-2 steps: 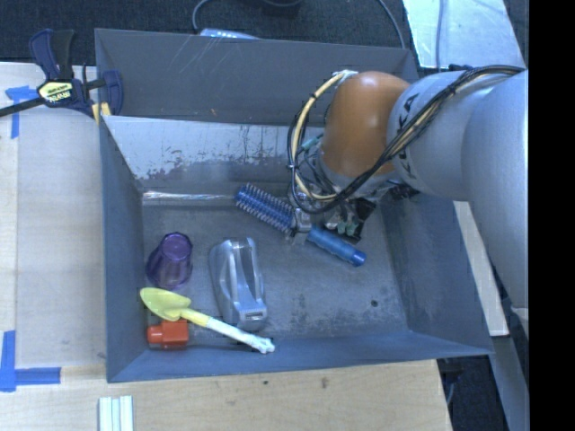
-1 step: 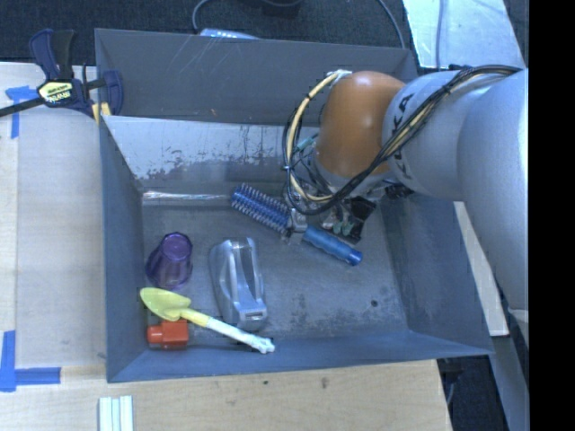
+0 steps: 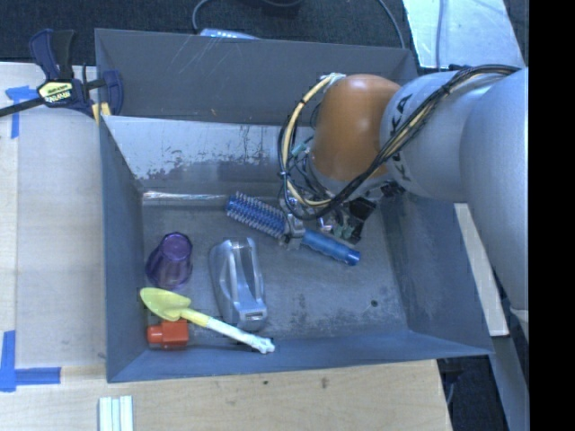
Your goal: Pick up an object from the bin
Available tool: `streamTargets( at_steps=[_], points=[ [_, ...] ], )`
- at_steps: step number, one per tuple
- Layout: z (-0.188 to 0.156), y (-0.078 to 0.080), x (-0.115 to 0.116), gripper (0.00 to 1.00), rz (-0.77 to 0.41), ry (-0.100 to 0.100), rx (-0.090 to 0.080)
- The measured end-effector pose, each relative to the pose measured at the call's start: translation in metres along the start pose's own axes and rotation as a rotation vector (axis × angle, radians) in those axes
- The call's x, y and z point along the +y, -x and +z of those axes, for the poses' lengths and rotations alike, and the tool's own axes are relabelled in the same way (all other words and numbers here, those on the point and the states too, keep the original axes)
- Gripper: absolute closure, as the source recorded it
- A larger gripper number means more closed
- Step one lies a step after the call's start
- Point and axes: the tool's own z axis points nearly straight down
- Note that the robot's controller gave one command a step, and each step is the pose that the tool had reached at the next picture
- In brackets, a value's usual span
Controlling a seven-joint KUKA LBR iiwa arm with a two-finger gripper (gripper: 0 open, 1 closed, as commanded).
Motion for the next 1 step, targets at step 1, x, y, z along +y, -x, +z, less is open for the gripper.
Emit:
streamTargets(
  at_steps=[1],
  points=[
    [0.0011, -0.0012, 0.0127, 1.00, -0.241, 0.000, -0.001]
  ],
)
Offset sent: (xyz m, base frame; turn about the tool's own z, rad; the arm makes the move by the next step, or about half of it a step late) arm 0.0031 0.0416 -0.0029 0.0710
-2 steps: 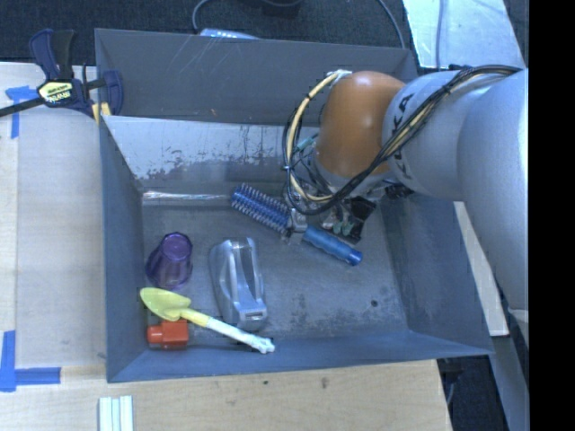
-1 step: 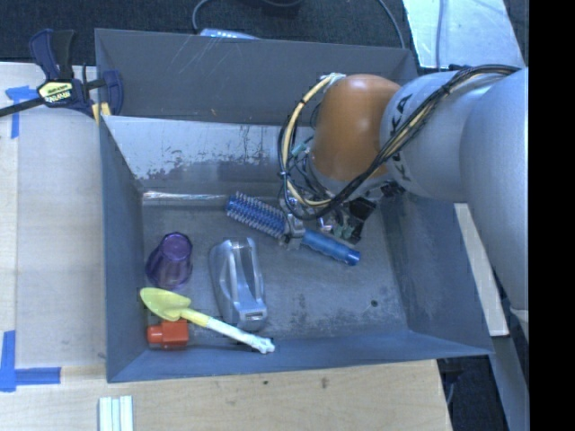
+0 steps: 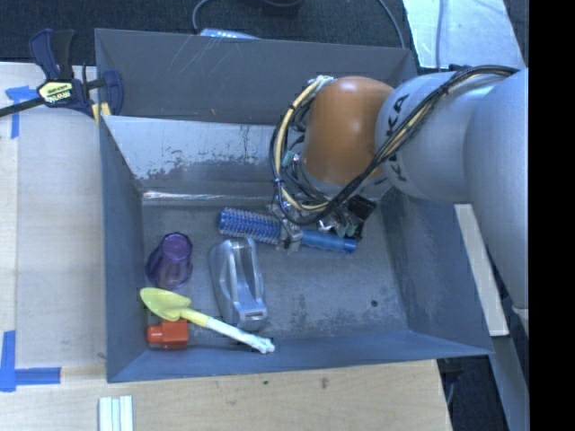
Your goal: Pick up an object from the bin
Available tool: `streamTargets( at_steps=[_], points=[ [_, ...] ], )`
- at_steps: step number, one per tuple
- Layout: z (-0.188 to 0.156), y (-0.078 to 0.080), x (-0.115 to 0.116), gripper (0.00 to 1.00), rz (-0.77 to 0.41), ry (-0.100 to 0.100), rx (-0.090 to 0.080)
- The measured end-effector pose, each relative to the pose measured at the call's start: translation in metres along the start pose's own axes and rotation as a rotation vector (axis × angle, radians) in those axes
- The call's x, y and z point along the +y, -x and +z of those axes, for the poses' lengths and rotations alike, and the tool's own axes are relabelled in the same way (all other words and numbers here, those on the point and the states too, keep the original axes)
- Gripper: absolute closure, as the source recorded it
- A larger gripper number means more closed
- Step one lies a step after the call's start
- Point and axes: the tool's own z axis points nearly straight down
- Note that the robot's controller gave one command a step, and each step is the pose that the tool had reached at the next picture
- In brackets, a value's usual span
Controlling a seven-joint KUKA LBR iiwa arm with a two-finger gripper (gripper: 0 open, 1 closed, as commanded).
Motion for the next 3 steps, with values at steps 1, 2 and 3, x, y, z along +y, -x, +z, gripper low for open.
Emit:
streamTargets(
  at_steps=[1, 2, 3],
  points=[
    [0.001, 0.007, 0.013, 1.00, 0.210, 0.000, -0.003],
    [-0.054, 0.020, 0.023, 1.00, 0.074, 0.000, -0.002],
    [-0.054, 0.020, 0.023, 1.00, 0.074, 0.000, -0.002]
  ],
)
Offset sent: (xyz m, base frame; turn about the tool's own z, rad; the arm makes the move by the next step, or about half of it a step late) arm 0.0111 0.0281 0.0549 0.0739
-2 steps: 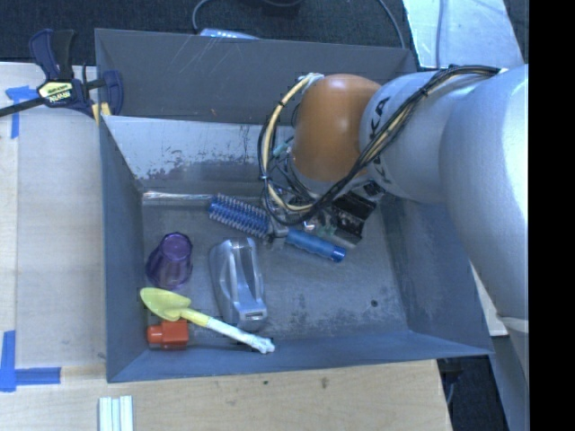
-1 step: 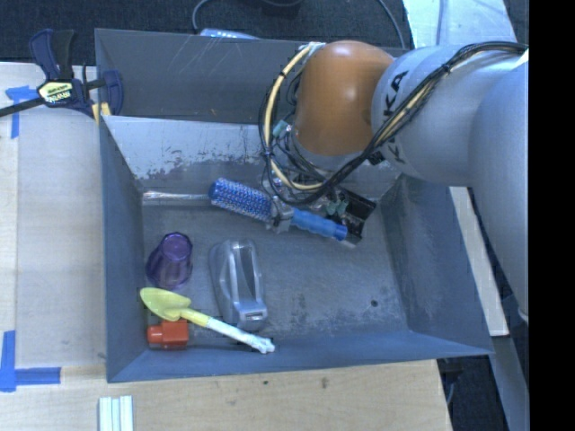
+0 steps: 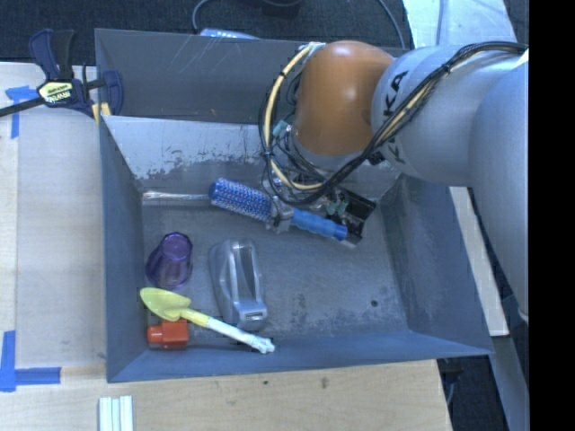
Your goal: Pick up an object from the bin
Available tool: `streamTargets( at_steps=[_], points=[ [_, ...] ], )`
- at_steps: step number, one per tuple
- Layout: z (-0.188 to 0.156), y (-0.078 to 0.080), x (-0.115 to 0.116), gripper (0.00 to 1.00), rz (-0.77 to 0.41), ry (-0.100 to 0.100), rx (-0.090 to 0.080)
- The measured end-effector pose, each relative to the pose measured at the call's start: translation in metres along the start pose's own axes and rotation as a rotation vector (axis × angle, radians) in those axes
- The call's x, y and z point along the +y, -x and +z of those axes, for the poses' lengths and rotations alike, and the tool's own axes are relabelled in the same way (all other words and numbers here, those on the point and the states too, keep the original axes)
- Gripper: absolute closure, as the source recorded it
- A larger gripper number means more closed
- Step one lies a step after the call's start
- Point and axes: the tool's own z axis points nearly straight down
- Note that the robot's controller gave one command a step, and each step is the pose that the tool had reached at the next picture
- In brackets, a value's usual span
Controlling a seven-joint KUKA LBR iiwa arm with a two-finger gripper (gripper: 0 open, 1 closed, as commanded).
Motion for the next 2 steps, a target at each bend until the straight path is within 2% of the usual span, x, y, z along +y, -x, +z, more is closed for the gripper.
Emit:
streamTargets(
  at_steps=[1, 2],
  points=[
    [-0.051, -0.008, 0.010, 1.00, 0.036, 0.001, 0.006],
    [-0.066, -0.007, 0.013, 1.00, 0.042, 0.000, 0.002]
  ],
)
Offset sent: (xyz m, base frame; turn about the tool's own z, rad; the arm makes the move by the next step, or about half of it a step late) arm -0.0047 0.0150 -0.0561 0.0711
